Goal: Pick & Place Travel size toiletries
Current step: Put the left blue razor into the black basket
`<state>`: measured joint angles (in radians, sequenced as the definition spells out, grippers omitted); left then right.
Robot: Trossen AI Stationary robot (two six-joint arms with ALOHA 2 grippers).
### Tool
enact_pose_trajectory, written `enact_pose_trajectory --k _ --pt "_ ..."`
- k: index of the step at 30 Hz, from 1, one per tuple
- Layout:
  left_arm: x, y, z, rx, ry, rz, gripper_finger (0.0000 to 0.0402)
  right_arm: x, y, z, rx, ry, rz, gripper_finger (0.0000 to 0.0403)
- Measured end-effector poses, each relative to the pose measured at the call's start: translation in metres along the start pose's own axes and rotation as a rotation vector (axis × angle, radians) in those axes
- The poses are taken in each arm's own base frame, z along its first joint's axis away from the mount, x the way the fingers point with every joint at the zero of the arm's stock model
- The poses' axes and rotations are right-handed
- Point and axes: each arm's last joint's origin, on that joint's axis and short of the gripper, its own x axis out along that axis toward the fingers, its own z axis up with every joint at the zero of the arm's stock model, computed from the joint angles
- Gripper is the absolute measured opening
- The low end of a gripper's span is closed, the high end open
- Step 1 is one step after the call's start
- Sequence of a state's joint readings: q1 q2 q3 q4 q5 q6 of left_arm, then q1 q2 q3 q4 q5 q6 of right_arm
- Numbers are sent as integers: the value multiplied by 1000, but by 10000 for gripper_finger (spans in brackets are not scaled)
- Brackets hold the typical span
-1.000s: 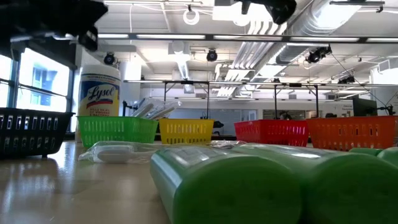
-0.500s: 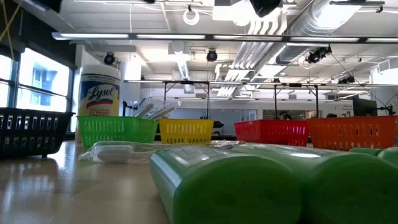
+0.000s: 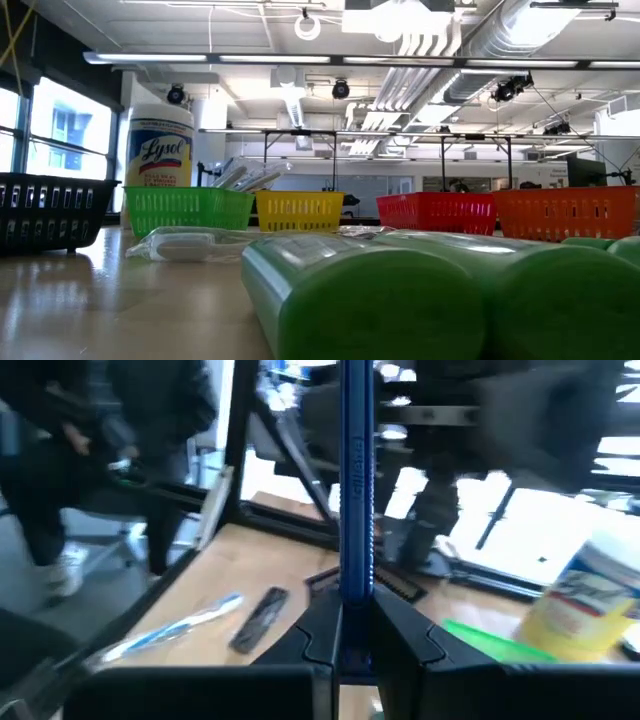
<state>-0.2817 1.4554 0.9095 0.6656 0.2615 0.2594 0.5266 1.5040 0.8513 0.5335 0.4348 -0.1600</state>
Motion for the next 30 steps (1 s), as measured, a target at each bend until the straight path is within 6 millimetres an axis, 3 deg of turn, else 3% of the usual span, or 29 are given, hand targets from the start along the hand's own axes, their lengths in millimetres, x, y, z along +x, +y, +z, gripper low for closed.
enact_pose_trajectory --k 6,14,17,30 --pt "12 0 -9 10 -50 -26 292 1 -4 1 6 -5 -89 28" --pt "14 1 -8 26 -104 20 281 0 -5 1 13 1 -126 28" --pt "14 3 -9 11 -87 75 248 0 -6 1 14 3 -136 28" --pt "14 4 -12 22 -49 101 34 0 -4 0 20 6 -126 28"
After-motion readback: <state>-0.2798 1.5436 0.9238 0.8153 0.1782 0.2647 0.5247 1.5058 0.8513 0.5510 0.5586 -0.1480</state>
